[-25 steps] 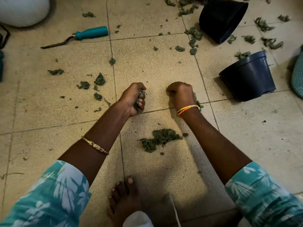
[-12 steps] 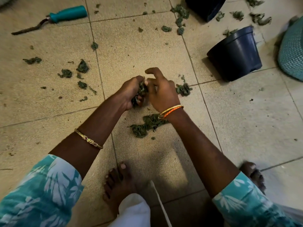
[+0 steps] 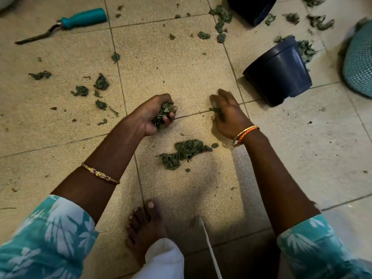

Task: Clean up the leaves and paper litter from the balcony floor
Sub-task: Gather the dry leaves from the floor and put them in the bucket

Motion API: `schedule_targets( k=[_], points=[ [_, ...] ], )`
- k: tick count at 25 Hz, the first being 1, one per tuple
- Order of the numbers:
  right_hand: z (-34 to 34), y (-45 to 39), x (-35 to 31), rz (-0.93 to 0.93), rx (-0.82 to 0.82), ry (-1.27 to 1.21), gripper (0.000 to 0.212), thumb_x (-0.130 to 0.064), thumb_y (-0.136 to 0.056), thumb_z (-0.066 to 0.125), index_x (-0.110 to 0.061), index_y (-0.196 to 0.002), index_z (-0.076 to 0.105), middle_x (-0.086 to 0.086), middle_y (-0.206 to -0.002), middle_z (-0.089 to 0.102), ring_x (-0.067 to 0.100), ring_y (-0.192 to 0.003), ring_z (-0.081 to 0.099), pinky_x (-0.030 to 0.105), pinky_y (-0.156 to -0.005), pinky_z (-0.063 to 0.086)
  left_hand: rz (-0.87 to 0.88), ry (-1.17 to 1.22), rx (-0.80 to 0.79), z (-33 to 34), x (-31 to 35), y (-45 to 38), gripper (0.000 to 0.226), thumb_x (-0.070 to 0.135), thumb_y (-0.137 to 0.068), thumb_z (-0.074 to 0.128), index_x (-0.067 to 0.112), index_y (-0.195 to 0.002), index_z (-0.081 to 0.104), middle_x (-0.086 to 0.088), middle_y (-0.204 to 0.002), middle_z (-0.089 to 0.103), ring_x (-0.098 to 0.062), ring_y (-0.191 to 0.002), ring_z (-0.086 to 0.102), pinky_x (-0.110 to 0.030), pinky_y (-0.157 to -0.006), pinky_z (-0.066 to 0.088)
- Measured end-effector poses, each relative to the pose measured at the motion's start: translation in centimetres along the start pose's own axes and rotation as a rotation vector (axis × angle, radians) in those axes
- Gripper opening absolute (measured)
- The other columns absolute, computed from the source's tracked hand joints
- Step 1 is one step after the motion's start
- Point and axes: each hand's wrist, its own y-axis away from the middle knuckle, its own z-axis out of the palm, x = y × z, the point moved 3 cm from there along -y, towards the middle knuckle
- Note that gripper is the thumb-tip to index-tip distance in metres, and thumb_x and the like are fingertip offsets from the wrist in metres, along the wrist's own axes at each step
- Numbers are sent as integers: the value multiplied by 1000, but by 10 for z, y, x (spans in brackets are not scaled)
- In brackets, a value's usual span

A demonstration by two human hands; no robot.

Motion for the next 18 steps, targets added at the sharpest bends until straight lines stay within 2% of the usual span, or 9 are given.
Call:
schedule_targets(
  k=[3, 4, 6, 8, 9, 12, 14, 15, 18],
  points=[
    [6, 7, -8, 18, 13, 139, 61, 10, -79, 52, -8, -137, 45, 19, -148, 28, 36, -138, 21, 39, -113, 25, -20, 73, -6, 0, 0, 1, 25, 14, -95, 43, 7, -72, 51, -3, -63, 54, -3, -37, 47, -10, -30, 31],
    [7, 8, -8, 44, 59, 139, 58, 14, -78, 50, -7, -133, 51, 18, -145, 35, 36, -135, 29, 39, -109, 32, -21, 100, -10, -1, 1, 1, 24, 13, -95, 43, 6, -74, 51, -4, -66, 56, -4, -38, 48, -10, -31, 32],
    [8, 9, -9, 14, 257, 111, 41, 16, -79, 50, -1, -112, 66, 20, -123, 58, 37, -115, 52, 39, -93, 47, -29, 107, -45, -1, 0, -1, 21, 11, -96, 42, 6, -78, 51, -5, -68, 57, -4, -41, 50, -10, -32, 35],
    [5, 8, -10, -16, 394, 74, 26, 13, -78, 56, 2, -95, 72, 21, -98, 68, 37, -93, 63, 38, -80, 53, -33, 84, -77, -1, -1, -1, 19, 9, -97, 41, 7, -82, 53, -2, -66, 57, -5, -46, 51, -10, -34, 38],
    [3, 7, -8, -9, 407, 37, 21, 10, -79, 60, 2, -92, 73, 21, -93, 69, 35, -88, 65, 34, -78, 53, -29, 72, -80, -2, 0, 0, 17, 8, -97, 42, 7, -84, 54, -2, -66, 57, -5, -48, 53, -11, -35, 40],
    [-12, 6, -7, 176, 323, -370, 20, 1, -76, 71, 0, -96, 72, 13, -94, 72, 16, -82, 68, 16, -76, 50, 11, 17, -91, -4, 3, 3, 16, 11, -97, 47, 7, -85, 57, -1, -69, 58, -6, -52, 55, -11, -38, 43],
    [-30, 3, -13, 239, 274, -787, 26, 5, -75, 70, 2, -101, 68, 2, -86, 72, 2, -73, 67, 13, -69, 51, 47, -14, -114, -3, 7, 6, 20, 17, -97, 51, 9, -80, 57, -2, -72, 56, -6, -53, 56, -11, -40, 44],
    [-40, 0, -15, 235, 252, -902, 24, 7, -76, 69, 0, -99, 68, -5, -79, 73, 1, -71, 66, 13, -67, 52, 60, -24, -120, -1, 8, 8, 22, 21, -97, 52, 9, -78, 57, -2, -72, 56, -6, -54, 58, -11, -41, 45],
    [-61, -5, -37, 144, 18, -900, 17, 6, -83, 61, -6, -92, 69, -9, -75, 72, 4, -74, 68, 15, -70, 53, 75, -8, -143, 8, 6, 12, 27, 27, -97, 53, 9, -77, 57, -4, -67, 63, -12, -61, 66, -14, -47, 52]
  ],
)
